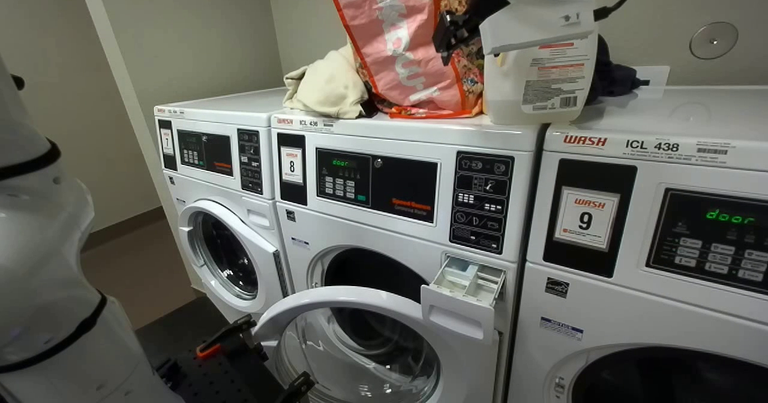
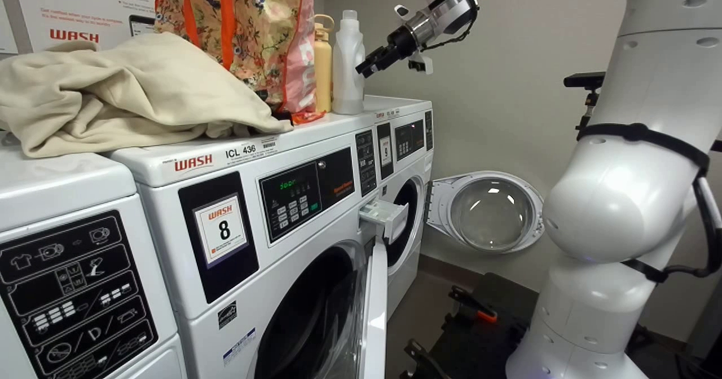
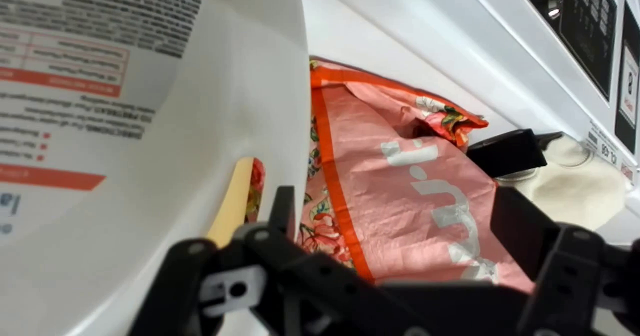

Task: Pour fabric softener into the soap chamber

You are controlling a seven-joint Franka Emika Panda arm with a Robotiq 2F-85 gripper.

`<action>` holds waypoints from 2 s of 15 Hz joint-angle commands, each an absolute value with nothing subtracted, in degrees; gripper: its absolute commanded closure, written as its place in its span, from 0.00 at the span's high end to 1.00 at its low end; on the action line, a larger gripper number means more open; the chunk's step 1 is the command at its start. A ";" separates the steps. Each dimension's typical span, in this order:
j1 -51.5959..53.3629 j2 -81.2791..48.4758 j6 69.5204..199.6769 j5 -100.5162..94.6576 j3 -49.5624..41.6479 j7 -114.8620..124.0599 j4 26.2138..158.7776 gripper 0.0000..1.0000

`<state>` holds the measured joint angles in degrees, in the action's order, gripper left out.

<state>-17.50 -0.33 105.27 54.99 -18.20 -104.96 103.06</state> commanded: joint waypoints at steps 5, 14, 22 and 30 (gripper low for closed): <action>-17.05 -0.07 111.67 59.76 -17.18 -108.18 104.17 1.00; -16.88 -2.97 112.30 65.78 -16.63 -109.30 103.31 1.00; -17.38 -3.93 110.39 68.18 -16.81 -107.83 102.94 0.74; -18.09 -4.42 110.77 69.14 -17.26 -106.04 102.34 0.13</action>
<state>-17.97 -3.70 111.00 68.15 -17.65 -106.51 102.75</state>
